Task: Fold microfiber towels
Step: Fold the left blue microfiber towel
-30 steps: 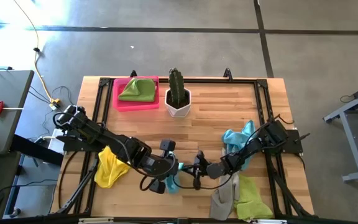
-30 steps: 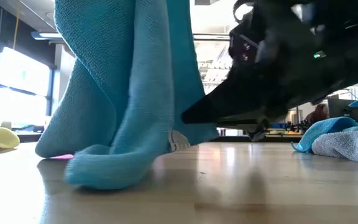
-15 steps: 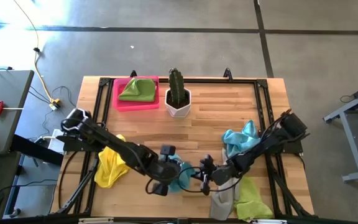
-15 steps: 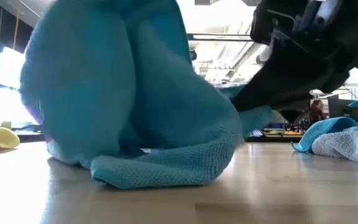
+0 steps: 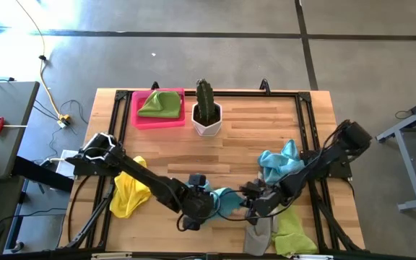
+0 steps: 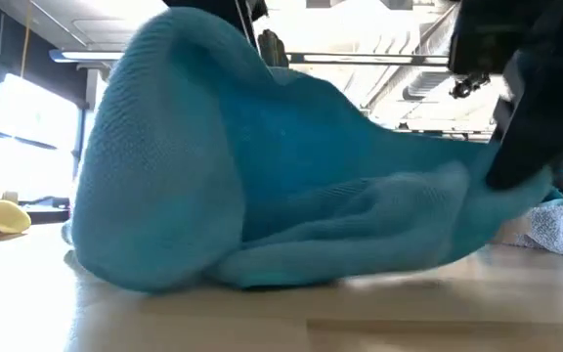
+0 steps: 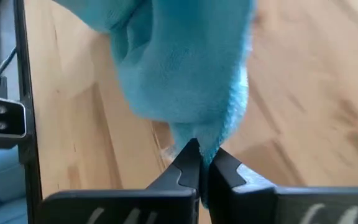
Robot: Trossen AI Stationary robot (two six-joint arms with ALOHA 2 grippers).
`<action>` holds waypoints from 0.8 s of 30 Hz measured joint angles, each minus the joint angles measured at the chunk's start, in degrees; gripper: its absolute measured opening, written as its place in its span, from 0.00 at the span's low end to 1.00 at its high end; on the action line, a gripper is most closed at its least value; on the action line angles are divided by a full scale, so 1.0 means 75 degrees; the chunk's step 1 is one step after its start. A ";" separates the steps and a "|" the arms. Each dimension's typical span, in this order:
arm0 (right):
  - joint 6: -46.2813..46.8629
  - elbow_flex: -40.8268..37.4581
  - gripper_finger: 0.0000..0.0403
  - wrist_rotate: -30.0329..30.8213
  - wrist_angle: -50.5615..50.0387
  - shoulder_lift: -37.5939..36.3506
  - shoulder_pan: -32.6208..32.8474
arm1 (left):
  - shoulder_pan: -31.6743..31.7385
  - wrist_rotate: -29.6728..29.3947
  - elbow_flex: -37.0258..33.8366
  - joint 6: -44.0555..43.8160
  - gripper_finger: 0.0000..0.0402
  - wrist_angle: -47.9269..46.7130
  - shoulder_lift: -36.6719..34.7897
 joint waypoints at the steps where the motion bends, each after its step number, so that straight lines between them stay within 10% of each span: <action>1: 0.0001 0.0063 0.00 0.0088 -0.0376 -0.0191 0.0034 | -0.0052 -0.0086 0.0000 0.0002 0.36 0.0022 -0.0026; 13: -0.0081 0.2678 0.00 0.1028 -0.5273 -0.0886 0.0091 | -0.0419 -0.1143 0.0006 0.0463 0.36 0.0849 -0.0064; 24: -0.0139 0.3357 0.00 0.1336 -0.6029 -0.0825 0.0065 | -0.0984 -0.1138 0.0009 0.0341 0.36 0.2462 -0.0016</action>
